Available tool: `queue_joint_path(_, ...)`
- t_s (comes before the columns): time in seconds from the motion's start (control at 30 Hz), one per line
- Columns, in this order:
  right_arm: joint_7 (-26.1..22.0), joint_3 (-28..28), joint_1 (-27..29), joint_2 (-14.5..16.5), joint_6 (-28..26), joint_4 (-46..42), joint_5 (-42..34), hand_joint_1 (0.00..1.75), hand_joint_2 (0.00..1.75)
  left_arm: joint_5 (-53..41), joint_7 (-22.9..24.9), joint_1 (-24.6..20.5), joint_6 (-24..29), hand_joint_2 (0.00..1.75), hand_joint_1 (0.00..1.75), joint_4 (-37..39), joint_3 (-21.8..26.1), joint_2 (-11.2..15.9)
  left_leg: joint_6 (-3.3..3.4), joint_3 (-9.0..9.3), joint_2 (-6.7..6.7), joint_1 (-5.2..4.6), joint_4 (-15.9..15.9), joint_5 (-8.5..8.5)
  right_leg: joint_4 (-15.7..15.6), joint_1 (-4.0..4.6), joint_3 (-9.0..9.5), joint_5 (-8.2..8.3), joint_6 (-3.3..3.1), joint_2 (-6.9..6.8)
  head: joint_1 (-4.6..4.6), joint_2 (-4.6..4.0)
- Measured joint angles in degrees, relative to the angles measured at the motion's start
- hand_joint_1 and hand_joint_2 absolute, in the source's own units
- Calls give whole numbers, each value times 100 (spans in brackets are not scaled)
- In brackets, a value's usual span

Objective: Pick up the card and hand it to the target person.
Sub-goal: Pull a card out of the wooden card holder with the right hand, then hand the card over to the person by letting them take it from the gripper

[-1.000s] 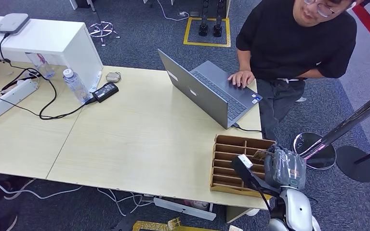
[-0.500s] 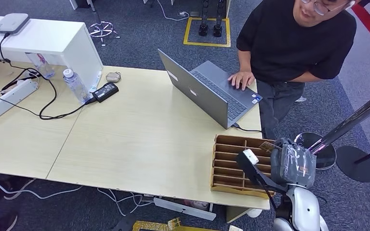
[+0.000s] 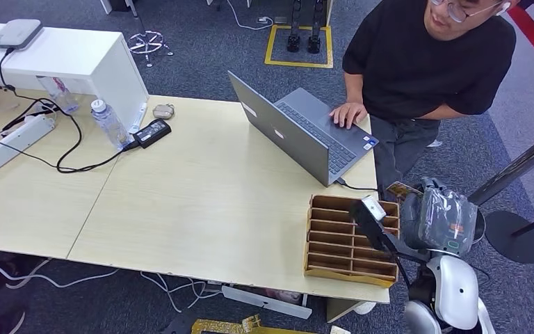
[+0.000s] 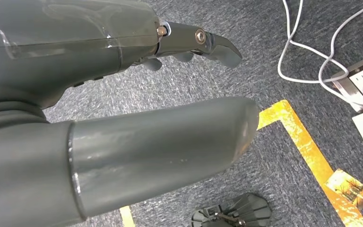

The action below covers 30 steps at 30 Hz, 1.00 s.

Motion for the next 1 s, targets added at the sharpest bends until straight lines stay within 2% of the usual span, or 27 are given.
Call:
queue_joint_path(0.23, 44, -109, -217, -53, -2, -13, 1, 167, 175, -25, 8, -1, -4, 0, 0, 0, -20, -1, 0, 0, 0, 0, 0, 0, 0, 0, 0, 0, 0, 0, 0, 0)
queue_joint_path(0.43, 67, -181, -377, -86, -25, 19, 156, 164, 175, -70, 24, -8, -31, 0, 0, 0, -68, -5, 0, 0, 0, 0, 0, 0, 0, 0, 0, 0, 0, -1, 0, 0)
queue_joint_path(0.6, 75, -252, -454, -116, -92, 110, 262, 156, 175, -102, 36, -24, -59, 0, 0, 0, -107, -15, 0, -1, 0, 0, 0, 0, 0, 0, 0, 0, 0, -1, 0, 0)
queue_joint_path(1.0, 1, -323, -458, -115, -169, 418, 321, 159, 175, -114, 46, -43, -61, 0, 0, 0, -155, -48, 0, -1, 0, 0, 0, 0, 0, 0, 0, 0, 0, -1, 0, 0)
